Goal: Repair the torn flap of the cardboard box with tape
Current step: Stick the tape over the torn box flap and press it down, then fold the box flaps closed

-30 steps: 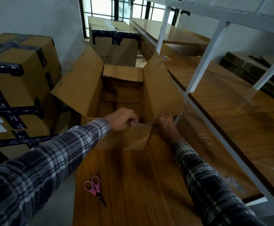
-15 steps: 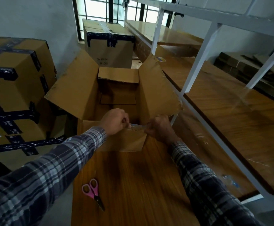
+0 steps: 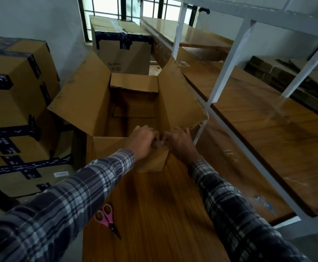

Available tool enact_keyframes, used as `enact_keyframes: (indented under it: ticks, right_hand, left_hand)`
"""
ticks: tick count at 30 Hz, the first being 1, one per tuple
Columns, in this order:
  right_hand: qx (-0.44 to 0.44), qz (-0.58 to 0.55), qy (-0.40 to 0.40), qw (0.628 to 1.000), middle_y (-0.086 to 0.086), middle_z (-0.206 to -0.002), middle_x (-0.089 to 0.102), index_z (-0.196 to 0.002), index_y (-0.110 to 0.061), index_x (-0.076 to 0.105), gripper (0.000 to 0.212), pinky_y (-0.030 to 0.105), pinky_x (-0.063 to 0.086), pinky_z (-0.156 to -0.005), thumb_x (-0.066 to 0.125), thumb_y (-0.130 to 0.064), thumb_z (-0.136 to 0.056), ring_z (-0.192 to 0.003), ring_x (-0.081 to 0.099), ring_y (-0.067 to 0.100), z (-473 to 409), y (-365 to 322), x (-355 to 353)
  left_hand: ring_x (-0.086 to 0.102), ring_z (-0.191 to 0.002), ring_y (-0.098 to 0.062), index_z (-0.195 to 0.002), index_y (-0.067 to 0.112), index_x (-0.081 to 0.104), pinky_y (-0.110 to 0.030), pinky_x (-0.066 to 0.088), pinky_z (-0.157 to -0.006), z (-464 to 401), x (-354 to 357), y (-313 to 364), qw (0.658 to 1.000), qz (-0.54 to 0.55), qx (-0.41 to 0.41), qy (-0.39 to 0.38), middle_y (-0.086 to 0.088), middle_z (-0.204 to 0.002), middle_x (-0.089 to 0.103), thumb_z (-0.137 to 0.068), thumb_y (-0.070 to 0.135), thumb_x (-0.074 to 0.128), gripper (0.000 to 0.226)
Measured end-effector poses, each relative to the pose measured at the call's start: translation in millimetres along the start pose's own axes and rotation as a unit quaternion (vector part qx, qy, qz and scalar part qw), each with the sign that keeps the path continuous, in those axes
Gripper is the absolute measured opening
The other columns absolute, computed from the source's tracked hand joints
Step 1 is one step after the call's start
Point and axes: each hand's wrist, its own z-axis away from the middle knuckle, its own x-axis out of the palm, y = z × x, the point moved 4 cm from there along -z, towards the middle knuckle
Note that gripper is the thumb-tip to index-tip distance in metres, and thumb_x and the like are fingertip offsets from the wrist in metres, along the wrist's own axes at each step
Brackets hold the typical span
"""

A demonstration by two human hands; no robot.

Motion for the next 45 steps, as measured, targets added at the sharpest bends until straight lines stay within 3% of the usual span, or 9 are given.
enact_keyframes:
  ticks: [9,13,23,27,30,34,39,43,45]
  right_hand:
    - [-0.015,-0.003,0.029,0.999,0.001,-0.084,0.066,-0.085,-0.018,0.064,0.017,0.037,0.034,-0.077,0.071,-0.031,-0.094,-0.085,0.054,0.024,4.0,4.9,1.7]
    - [-0.046,-0.043,0.0,0.998,-0.001,-0.09,0.07,-0.09,-0.019,0.068,0.008,0.049,0.047,-0.085,0.066,-0.023,-0.096,-0.087,0.06,0.026,5.8,15.8,-2.4]
    - [-0.073,-0.074,0.01,0.995,0.004,-0.102,0.077,-0.105,-0.015,0.079,0.015,0.044,0.052,-0.089,0.067,-0.016,-0.096,-0.095,0.068,0.024,17.2,17.8,-12.1]
    - [-0.007,-0.174,0.146,0.974,0.007,-0.095,0.074,-0.11,-0.012,0.07,0.017,0.034,0.055,-0.072,0.061,-0.02,-0.098,-0.086,0.067,0.019,31.7,10.7,-20.3]
    - [0.136,-0.197,0.212,0.947,-0.005,-0.09,0.067,-0.104,-0.014,0.066,0.012,0.034,0.059,-0.064,0.074,-0.013,-0.096,-0.075,0.062,0.008,32.9,8.9,-18.2]
    - [0.326,-0.265,0.132,0.898,-0.006,-0.09,0.061,-0.1,-0.019,0.057,0.037,0.025,0.048,-0.06,0.076,-0.05,-0.092,-0.076,0.059,0.009,27.3,15.9,-4.0]
    - [0.32,-0.262,0.033,0.91,0.0,-0.086,0.066,-0.092,-0.02,0.061,0.035,0.031,0.05,-0.069,0.046,-0.047,-0.11,-0.083,0.065,0.017,14.9,21.1,13.0]
    - [0.337,-0.332,0.011,0.881,0.006,-0.098,0.07,-0.099,-0.021,0.064,0.035,0.038,0.049,-0.08,0.039,-0.041,-0.113,-0.089,0.066,0.021,21.0,30.9,26.6]
    - [0.337,-0.365,0.021,0.868,0.006,-0.1,0.071,-0.101,-0.023,0.064,0.033,0.038,0.049,-0.079,0.039,-0.041,-0.114,-0.092,0.067,0.022,24.4,33.0,28.5]
  left_hand:
    - [0.054,-0.096,-0.015,-0.092,0.028,0.063,-0.035,0.042,-0.091,2.7,-2.1,-15.8,1.0,0.009,-0.007,0.011,0.006,-0.096,0.061,-0.095,0.022,0.067,0.007]
    - [0.051,-0.091,-0.015,-0.089,0.026,0.061,-0.033,0.042,-0.079,1.3,-1.1,-18.6,0.998,0.059,0.022,-0.005,0.005,-0.093,0.058,-0.096,0.017,0.066,0.013]
    - [0.062,-0.114,-0.002,-0.127,0.024,0.073,-0.018,0.048,-0.092,-0.8,-13.1,-50.3,0.97,0.19,-0.035,-0.149,0.012,-0.124,0.068,-0.102,0.004,0.058,0.035]
    - [0.059,-0.123,-0.009,-0.136,0.027,0.068,-0.023,0.044,-0.092,-20.2,-22.7,-59.3,0.959,0.202,-0.105,-0.171,0.009,-0.135,0.065,-0.108,0.026,0.056,0.03]
    - [0.059,-0.12,-0.015,-0.142,0.028,0.062,-0.025,0.046,-0.087,-34.6,-7.3,-70.6,0.952,0.164,-0.158,-0.202,0.0,-0.144,0.062,-0.11,0.037,0.052,0.035]
    - [0.048,-0.143,-0.027,-0.155,0.03,0.05,-0.043,0.039,-0.114,-50.1,20.3,-78.9,0.926,0.091,-0.195,-0.311,-0.006,-0.159,0.05,-0.105,0.067,0.038,0.064]
    - [0.029,-0.157,-0.029,-0.164,0.024,0.035,-0.056,0.021,-0.128,-70.9,59.2,-116.7,0.877,0.086,-0.222,-0.418,-0.004,-0.172,0.029,-0.06,0.11,0.03,0.135]
    - [0.036,-0.154,-0.03,-0.159,0.023,0.045,-0.056,0.026,-0.126,-74.6,85.2,-147.6,0.863,0.119,-0.257,-0.418,-0.003,-0.168,0.038,-0.06,0.11,0.038,0.132]
    - [0.055,-0.136,-0.032,-0.145,0.017,0.061,-0.051,0.041,-0.116,-75.3,67.5,-138.7,0.896,0.127,-0.263,-0.333,-0.007,-0.15,0.057,-0.083,0.093,0.044,0.1]
